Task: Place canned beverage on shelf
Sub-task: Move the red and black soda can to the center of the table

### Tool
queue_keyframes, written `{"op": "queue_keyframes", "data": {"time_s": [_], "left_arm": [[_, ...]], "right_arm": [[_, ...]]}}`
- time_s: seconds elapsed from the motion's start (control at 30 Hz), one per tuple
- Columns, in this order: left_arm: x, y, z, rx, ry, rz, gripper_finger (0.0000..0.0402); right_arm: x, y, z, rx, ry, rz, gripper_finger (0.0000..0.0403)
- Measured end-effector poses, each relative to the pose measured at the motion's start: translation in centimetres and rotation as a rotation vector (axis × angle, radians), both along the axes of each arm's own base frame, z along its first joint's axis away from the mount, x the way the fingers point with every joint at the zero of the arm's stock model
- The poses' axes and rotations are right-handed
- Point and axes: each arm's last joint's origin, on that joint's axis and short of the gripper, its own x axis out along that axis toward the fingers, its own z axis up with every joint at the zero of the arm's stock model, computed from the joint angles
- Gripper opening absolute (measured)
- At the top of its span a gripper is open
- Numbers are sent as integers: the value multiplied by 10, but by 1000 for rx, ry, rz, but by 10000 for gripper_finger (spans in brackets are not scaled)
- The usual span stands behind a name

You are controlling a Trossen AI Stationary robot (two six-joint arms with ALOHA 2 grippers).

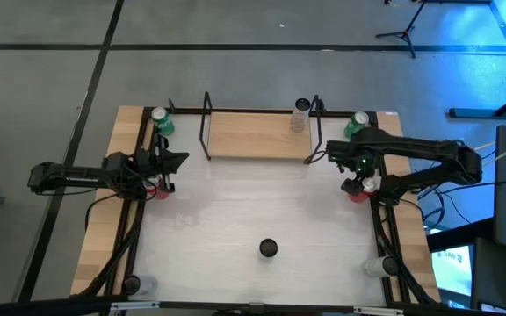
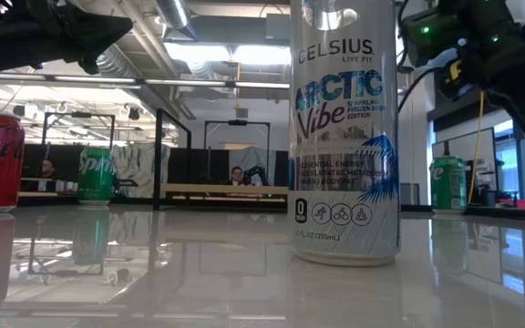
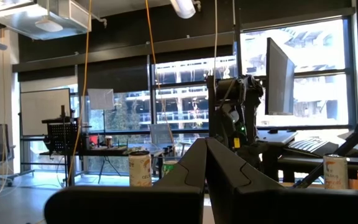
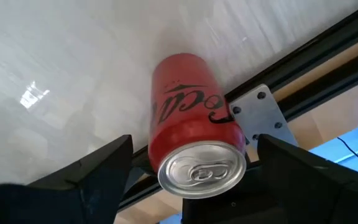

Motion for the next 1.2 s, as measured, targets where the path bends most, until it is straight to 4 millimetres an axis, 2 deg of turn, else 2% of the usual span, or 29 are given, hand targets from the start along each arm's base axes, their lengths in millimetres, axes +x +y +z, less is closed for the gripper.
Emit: {"op": "queue_keyframes", "data": {"time_s": [0.37,0.53,0.73,0.9,1.07,1.2], "left_arm": [[0,0,0,0,0,0,0],[0,0,0,0,0,0,0],[0,0,0,0,1,0,0],[0,0,0,1,-4,0,0],[0,0,0,1,-6,0,0],[0,0,0,1,-6,0,0]], "right_arm": [[-4,2,-31,88,148,-9,342],[-5,3,-38,101,182,-1,339],[-6,3,-38,104,186,20,287],[-1,2,-33,100,142,45,285],[11,-1,-16,89,41,45,285],[26,6,-4,69,-82,100,285]]}}
